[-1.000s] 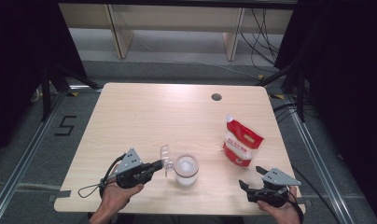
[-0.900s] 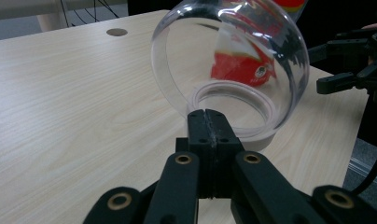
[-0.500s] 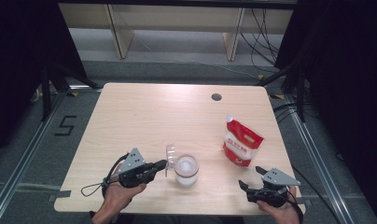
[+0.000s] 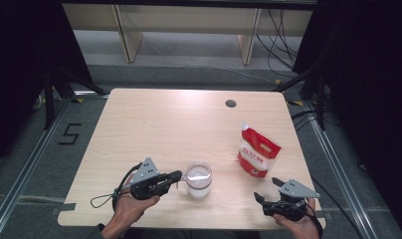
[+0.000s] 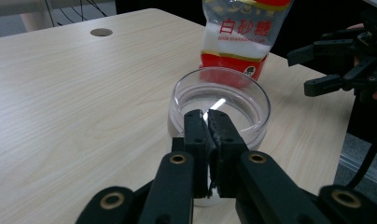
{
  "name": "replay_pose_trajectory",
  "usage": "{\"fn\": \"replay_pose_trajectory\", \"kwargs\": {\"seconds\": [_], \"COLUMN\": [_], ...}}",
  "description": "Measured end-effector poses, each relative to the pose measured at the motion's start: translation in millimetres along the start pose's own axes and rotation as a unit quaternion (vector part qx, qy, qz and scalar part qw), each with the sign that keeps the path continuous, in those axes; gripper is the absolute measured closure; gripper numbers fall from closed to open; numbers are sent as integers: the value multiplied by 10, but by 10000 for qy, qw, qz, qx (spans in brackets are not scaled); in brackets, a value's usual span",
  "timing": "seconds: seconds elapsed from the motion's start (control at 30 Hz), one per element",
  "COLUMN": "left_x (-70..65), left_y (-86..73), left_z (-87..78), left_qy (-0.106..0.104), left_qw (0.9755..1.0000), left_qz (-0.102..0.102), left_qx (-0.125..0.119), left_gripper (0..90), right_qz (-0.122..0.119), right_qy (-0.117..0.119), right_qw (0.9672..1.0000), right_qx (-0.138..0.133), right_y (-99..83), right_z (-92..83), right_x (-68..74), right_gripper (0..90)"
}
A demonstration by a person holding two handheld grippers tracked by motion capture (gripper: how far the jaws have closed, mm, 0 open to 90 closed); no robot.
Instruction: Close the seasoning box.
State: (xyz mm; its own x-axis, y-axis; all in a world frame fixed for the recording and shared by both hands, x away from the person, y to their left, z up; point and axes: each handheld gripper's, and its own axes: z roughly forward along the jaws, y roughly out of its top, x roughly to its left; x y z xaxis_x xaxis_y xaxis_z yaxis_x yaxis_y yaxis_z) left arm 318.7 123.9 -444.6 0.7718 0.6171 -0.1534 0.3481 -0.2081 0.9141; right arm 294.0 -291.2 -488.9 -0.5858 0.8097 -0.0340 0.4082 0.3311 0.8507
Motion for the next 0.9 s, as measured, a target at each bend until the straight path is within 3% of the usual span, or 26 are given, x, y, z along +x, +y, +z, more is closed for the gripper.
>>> {"fn": "replay_pose_trajectory", "kwargs": {"seconds": [0.17, 0.27, 0.33, 0.4, 0.47, 0.5, 0.57, 0.6, 0.67, 0.8, 0.87, 0.9], "left_x": [21, 31, 30, 32, 17, 28, 23, 32, 36, 49, 46, 58], "left_y": [-9, -18, -30, -29, -36, -41, -52, -55, -72, -117, -157, -177], "left_z": [11, 10, 8, -6, -20, -25, -51, -65, -85, -145, -181, -197], "left_qy": [-192, -167, -155, -69, 2, -49, 23, 24, 51, 117, 173, 152], "left_qw": [9991, 9992, 9988, 9993, 9992, 9995, 9994, 9995, 9992, 9995, 9992, 9993], "left_qz": [-377, -364, -453, -363, -404, -316, -349, -305, -402, -285, -334, -314], "left_qx": [-20, -9, -55, -27, -5, -21, 19, 45, 25, 68, 99, 92], "left_gripper": [652, 547, 483, 421, 386, 366, 335, 323, 306, 291, 289, 287], "right_qz": [-20, 115, 41, 88, 245, 231, 79, 222, 195, 195, 220, 398], "right_qy": [5, 52, 32, 23, 50, 59, 31, 79, 102, 77, 48, 30], "right_qw": [10000, 9999, 10000, 10000, 9997, 9997, 9999, 9997, 9997, 9998, 9997, 9992], "right_qx": [1, 18, -13, -16, 26, 13, -72, -22, -61, -40, 7, 55], "right_y": [3, 0, 4, 4, 0, 1, 4, 5, 6, 5, 3, 3], "right_z": [-4, -5, -12, -17, -17, -17, -15, -22, -20, -24, -34, -48], "right_x": [-6, 10, 2, 5, 24, 19, -7, 7, -3, 0, 0, 28], "right_gripper": [176, 176, 176, 176, 176, 176, 176, 177, 176, 176, 176, 176]}}
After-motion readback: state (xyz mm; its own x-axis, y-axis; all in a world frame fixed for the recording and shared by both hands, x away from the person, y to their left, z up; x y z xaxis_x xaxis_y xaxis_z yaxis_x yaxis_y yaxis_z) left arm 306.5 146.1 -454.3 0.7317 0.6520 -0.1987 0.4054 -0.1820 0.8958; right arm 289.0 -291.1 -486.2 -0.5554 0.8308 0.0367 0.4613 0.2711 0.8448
